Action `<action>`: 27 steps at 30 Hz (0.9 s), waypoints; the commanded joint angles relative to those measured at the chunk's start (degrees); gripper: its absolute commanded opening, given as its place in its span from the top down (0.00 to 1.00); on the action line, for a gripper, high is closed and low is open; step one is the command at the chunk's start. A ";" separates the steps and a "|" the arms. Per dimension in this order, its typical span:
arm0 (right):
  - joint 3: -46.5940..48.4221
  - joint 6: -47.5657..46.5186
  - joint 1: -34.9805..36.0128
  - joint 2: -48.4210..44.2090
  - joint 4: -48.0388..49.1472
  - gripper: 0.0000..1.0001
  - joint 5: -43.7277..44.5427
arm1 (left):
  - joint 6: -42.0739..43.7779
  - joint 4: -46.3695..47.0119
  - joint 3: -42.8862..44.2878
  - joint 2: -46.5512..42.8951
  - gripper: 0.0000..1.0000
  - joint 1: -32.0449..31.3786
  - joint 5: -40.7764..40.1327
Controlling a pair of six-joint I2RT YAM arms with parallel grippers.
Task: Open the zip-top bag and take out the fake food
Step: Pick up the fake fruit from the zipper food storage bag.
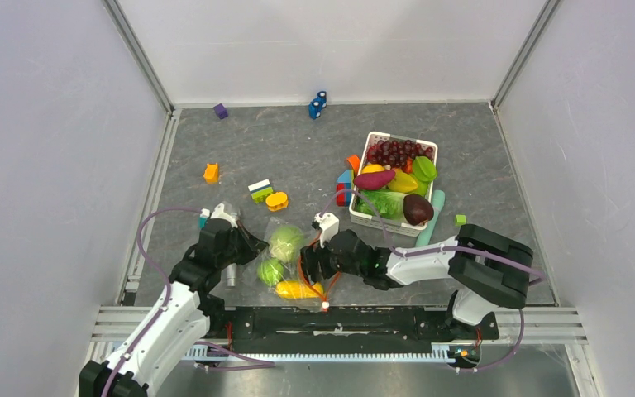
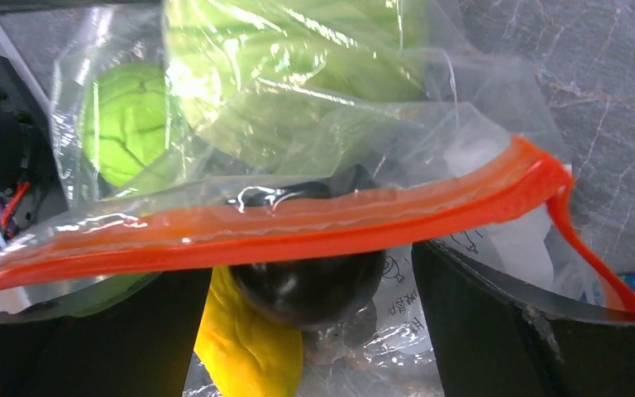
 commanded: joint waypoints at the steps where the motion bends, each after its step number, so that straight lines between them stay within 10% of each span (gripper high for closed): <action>1: 1.61 -0.76 0.56 1.34 -1.72 0.07 1.86 | -1.08 -0.37 -1.00 -0.13 0.98 -0.18 1.72; 12: -0.68 -0.99 0.72 -2.97 -1.57 0.32 2.10 | -1.56 -0.39 -1.53 -1.01 0.98 -0.17 1.19; 27: -5.11 -1.83 -1.10 -21.61 -13.87 0.36 5.52 | -1.70 -1.15 -0.69 -2.43 0.98 -0.16 -0.01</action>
